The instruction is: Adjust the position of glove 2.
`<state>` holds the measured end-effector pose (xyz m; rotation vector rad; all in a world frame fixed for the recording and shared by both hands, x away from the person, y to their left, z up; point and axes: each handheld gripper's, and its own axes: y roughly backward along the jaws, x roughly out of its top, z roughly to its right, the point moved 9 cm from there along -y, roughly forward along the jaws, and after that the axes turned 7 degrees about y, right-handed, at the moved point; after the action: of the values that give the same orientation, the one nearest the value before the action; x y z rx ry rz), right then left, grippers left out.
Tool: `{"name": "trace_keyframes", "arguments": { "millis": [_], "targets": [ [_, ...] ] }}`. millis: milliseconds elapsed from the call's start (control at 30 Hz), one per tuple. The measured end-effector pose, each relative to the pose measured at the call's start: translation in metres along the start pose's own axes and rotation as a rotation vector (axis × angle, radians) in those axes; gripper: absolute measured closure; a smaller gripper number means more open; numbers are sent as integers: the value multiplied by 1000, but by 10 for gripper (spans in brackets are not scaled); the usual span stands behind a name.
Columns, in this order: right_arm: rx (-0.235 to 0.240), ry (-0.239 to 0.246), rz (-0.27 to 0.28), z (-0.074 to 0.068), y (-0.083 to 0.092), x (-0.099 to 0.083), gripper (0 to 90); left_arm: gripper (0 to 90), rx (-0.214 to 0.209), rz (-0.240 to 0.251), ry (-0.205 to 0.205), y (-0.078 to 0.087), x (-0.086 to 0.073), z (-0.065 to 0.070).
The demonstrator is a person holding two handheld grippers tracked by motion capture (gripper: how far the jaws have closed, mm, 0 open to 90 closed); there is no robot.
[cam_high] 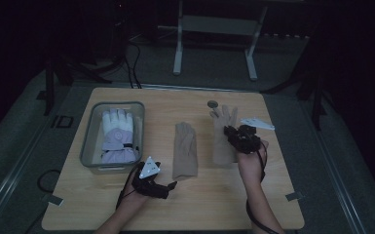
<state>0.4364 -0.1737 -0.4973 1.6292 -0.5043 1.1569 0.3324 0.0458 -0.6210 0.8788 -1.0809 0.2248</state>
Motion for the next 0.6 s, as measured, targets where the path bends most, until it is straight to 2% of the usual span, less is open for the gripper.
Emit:
{"name": "trace_keyframes", "arguments": {
  "millis": [267, 400, 600],
  "targets": [
    [51, 21, -7, -39, -20, 5, 811, 46, -4, 17, -8, 2, 1, 1],
    [66, 30, -17, -54, -32, 7, 810, 40, -16, 33, -29, 4, 1, 2],
    [86, 24, -16, -78, -45, 10, 810, 38, -22, 56, -30, 6, 2, 3]
  ]
}}
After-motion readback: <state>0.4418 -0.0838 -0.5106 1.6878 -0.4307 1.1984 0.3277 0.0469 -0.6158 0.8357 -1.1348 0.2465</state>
